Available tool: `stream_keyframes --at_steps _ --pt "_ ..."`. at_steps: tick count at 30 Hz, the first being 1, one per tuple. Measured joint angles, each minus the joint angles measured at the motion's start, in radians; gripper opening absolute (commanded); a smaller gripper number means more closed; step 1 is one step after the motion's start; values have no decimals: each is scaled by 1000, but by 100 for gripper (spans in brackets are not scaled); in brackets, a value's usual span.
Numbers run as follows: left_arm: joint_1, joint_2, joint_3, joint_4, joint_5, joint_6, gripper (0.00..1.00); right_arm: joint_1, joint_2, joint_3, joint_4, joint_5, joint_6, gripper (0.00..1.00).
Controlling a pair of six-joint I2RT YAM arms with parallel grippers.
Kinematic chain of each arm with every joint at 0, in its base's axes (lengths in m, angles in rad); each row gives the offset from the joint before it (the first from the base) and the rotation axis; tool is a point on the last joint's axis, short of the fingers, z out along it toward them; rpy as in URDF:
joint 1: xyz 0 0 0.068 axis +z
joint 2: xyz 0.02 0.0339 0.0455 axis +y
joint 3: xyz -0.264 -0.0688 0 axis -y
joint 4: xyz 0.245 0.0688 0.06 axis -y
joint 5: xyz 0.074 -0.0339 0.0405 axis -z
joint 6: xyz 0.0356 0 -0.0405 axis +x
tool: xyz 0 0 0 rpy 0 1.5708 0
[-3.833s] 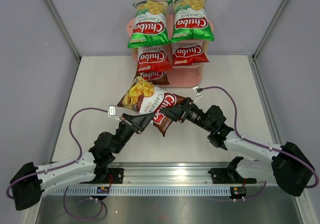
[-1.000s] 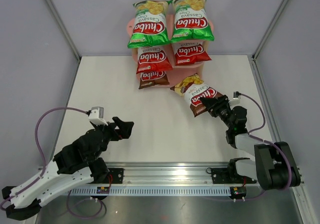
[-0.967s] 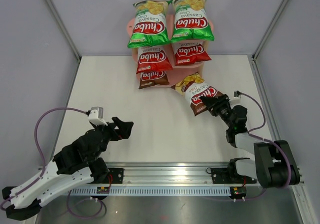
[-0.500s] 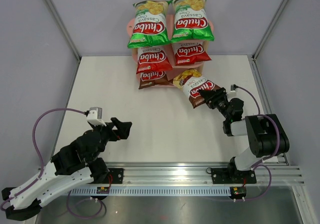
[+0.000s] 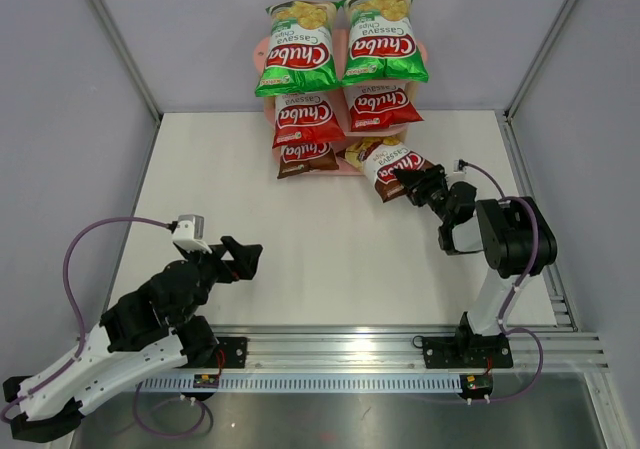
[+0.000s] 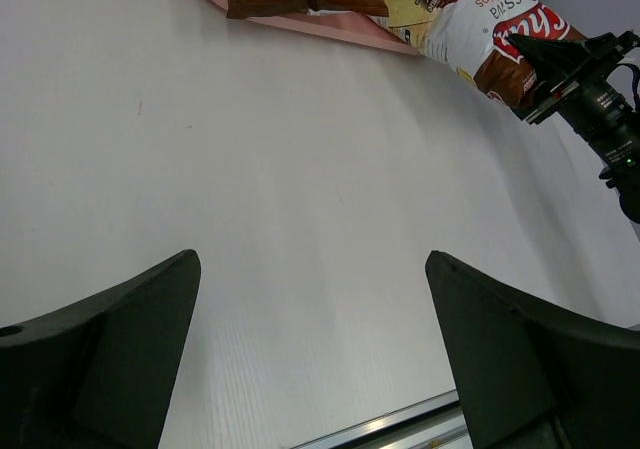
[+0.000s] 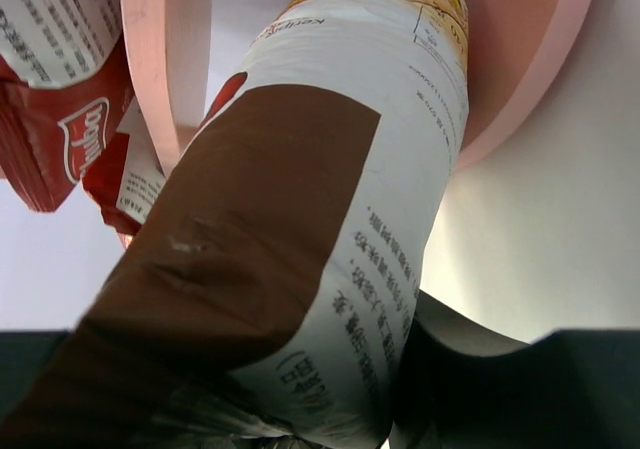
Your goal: Place and organize the chips bags onto the shelf
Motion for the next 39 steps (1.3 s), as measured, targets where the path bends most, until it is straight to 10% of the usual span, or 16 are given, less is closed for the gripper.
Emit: stream_keyframes --at_steps 39 --pt "0 -39 237 -192 -19 147 99 325 354 375 50 752 34 42"
